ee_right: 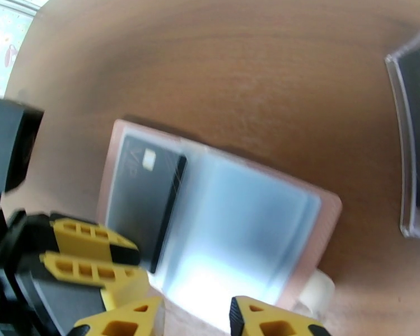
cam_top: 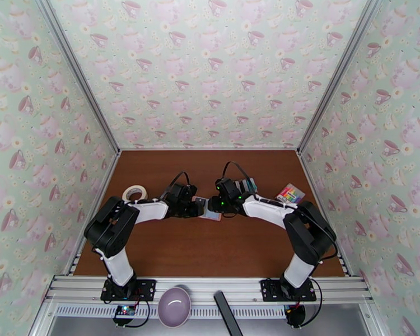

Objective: Put the credit cards into the card holder

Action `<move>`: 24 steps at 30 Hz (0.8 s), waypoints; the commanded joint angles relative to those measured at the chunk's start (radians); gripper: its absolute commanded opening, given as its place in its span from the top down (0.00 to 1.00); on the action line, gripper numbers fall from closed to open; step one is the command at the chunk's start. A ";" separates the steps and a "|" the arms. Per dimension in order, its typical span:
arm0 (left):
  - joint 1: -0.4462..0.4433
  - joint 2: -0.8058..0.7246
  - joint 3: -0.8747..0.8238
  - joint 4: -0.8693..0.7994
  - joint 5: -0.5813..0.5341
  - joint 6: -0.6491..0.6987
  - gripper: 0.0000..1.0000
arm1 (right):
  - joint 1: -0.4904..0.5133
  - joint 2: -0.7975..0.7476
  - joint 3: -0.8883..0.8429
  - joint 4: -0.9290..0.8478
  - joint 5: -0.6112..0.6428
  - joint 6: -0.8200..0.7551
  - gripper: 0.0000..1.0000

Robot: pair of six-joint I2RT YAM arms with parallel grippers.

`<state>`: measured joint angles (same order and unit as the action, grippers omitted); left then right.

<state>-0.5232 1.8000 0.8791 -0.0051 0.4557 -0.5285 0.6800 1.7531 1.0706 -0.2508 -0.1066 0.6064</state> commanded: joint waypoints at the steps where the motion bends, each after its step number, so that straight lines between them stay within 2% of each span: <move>1: -0.006 -0.005 -0.017 0.011 -0.006 -0.012 0.68 | 0.007 0.037 0.061 -0.050 0.064 0.011 0.62; 8: -0.004 0.001 -0.017 0.018 -0.003 -0.012 0.68 | 0.008 0.107 0.129 -0.165 0.136 -0.007 0.62; 24: -0.005 0.009 -0.029 0.030 0.001 -0.014 0.68 | 0.009 0.162 0.141 -0.130 0.094 -0.012 0.62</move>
<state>-0.5232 1.8000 0.8700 0.0166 0.4561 -0.5358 0.6807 1.8904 1.1801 -0.3836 -0.0113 0.5987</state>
